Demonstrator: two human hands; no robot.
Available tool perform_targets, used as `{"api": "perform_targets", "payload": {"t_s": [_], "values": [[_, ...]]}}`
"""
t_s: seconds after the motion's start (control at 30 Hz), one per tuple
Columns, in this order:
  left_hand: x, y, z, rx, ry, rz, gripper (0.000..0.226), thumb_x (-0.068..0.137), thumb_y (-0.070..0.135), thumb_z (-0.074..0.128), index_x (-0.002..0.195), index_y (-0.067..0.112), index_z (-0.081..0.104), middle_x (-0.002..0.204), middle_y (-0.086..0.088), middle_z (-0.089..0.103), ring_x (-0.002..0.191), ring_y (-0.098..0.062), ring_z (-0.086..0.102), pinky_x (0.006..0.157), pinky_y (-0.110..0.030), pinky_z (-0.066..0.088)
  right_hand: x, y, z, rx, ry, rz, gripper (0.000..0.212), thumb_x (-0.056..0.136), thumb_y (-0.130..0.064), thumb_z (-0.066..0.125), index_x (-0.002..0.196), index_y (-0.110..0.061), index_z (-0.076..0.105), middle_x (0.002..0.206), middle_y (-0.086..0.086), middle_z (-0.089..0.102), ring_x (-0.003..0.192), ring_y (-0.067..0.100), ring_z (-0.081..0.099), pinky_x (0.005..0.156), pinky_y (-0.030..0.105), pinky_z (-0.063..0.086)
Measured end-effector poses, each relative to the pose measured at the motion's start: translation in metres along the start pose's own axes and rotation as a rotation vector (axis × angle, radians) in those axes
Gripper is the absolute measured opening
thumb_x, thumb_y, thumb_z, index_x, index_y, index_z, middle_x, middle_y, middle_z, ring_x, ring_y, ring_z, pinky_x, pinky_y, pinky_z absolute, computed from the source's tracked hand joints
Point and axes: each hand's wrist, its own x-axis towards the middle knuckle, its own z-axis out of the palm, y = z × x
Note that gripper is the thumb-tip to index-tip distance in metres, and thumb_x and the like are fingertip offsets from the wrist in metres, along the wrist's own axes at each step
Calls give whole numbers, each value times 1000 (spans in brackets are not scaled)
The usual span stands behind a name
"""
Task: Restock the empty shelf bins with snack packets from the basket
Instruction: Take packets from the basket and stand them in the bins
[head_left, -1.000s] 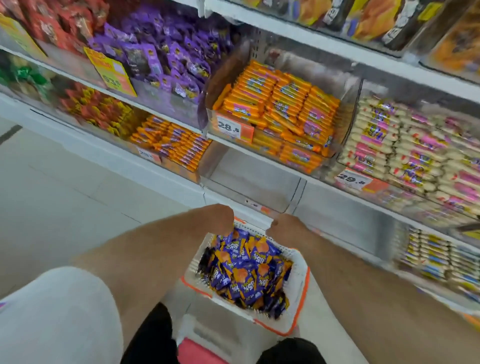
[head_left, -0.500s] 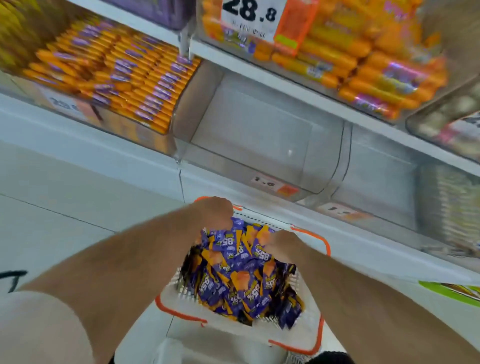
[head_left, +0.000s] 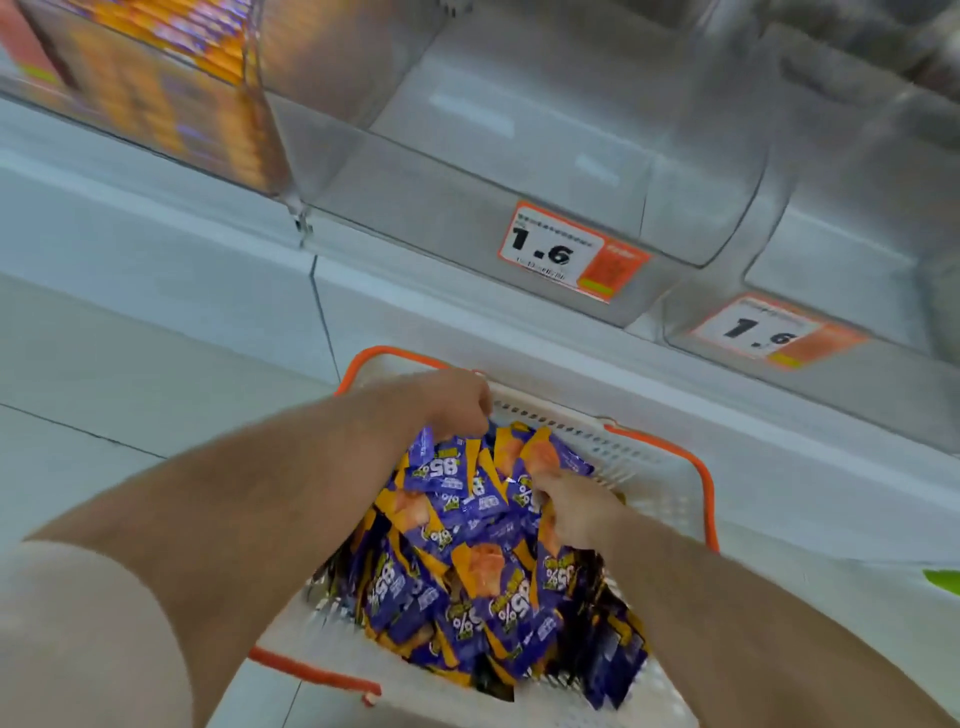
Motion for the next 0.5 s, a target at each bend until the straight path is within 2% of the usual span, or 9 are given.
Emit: {"api": "perform_targets", "payload": {"t_s": [0.1, 0.17, 0.23, 0.3, 0.37, 0.43, 0.5], "values": [[-1, 8, -9, -15, 48, 8, 32, 89, 17, 55, 120, 12, 61, 113, -9, 67, 93, -25, 68, 88, -39, 56, 0, 2, 0, -118, 89, -28, 44, 76, -5, 76, 112, -18, 54, 115, 8, 50, 99, 31, 57, 72, 39, 46], [-3, 14, -17, 41, 98, 15, 36, 91, 21, 57, 125, 13, 62, 126, -8, 62, 110, -24, 60, 98, -38, 48, -2, 0, -2, -226, 133, -47, 30, 79, -7, 74, 105, -15, 62, 110, 9, 57, 100, 31, 60, 72, 37, 44], [-8, 22, -24, 66, 145, 23, 36, 90, 22, 58, 125, 14, 63, 128, -6, 61, 114, -23, 56, 100, -38, 46, -11, -3, -6, -261, 121, -43, 19, 79, -8, 73, 91, -16, 60, 93, 7, 63, 90, 27, 61, 74, 37, 47], [-19, 32, -31, 68, 161, 29, 36, 91, 21, 57, 126, 14, 61, 130, -5, 59, 116, -23, 55, 101, -37, 44, -24, -5, -14, -242, 116, -33, 26, 81, -4, 70, 86, -18, 48, 79, 4, 54, 78, 24, 53, 69, 36, 44], [-33, 44, -37, 87, 149, 36, 38, 92, 21, 57, 129, 14, 60, 132, -3, 57, 118, -22, 54, 101, -35, 44, -40, -6, -22, -156, 139, -29, 34, 82, 0, 66, 79, -23, 42, 75, -2, 47, 69, 18, 46, 61, 29, 38], [-48, 55, -48, 114, 187, 49, 39, 91, 21, 57, 129, 13, 61, 133, -3, 58, 119, -22, 55, 101, -34, 44, -56, -7, -35, -68, 212, -28, 37, 83, 1, 60, 77, -29, 40, 82, -6, 52, 67, 12, 43, 57, 27, 33], [-68, 67, -62, 128, 261, 72, 38, 91, 23, 57, 128, 14, 62, 135, -3, 57, 122, -22, 53, 103, -33, 42, -74, -9, -51, -7, 307, -19, 30, 82, 1, 56, 93, -26, 50, 103, 1, 60, 78, 18, 49, 60, 27, 36]]}}
